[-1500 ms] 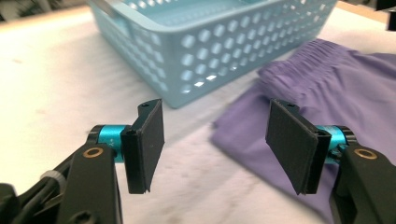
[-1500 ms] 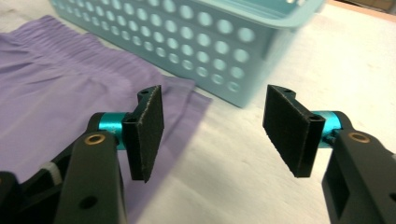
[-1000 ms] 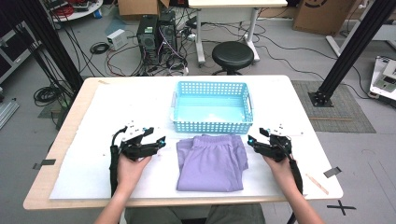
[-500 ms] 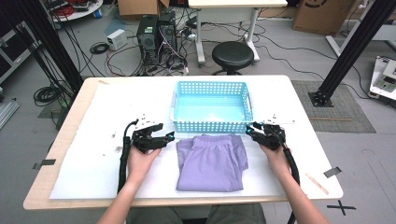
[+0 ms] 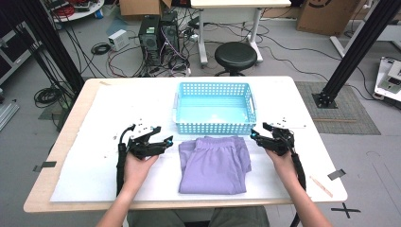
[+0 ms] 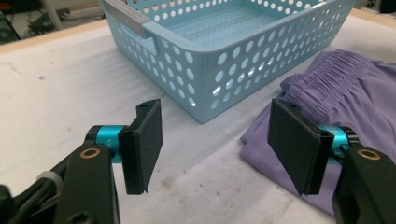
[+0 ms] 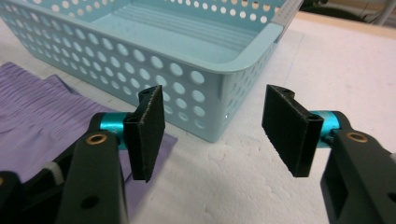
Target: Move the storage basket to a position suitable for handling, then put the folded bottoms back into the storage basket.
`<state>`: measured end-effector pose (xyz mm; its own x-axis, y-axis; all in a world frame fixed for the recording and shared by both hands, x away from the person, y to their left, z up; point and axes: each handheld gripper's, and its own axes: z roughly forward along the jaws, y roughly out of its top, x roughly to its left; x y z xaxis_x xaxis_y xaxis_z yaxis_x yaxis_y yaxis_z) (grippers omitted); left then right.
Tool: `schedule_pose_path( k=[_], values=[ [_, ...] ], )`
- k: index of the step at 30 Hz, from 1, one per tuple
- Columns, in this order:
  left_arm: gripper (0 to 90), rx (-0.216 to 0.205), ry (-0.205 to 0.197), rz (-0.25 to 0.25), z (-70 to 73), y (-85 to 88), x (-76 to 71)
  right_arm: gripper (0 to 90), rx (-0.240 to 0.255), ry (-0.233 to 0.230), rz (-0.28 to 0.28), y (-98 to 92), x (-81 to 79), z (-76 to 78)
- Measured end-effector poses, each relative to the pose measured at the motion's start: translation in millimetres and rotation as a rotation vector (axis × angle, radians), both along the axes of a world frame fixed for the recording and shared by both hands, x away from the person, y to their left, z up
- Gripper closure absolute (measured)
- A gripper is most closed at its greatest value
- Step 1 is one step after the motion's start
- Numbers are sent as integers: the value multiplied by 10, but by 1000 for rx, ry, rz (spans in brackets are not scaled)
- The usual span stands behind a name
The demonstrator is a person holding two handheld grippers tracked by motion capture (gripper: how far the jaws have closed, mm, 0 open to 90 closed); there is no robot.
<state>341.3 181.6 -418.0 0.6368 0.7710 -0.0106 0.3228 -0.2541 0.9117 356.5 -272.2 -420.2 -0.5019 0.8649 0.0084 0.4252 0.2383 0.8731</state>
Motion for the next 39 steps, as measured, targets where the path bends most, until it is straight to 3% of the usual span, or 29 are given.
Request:
schedule_pose_path(
  k=[5,9,18,22,32,39],
  values=[
    [353,-3,-35,17,22,97,-73,350,-4,-27,12,6,-220,36],
    [353,-7,-51,33,30,142,-100,349,-37,-90,19,35,-388,53],
    [351,-24,-45,14,44,87,-118,323,-28,-105,34,53,-465,40],
    [351,-41,-12,-1,49,17,-141,295,-16,-103,29,80,-493,49],
    [354,-54,42,-41,-49,-119,-282,294,-51,-109,49,148,-560,-13],
    [354,-73,143,-62,-129,-233,-418,294,-74,-96,37,115,-605,-55]
  ],
)
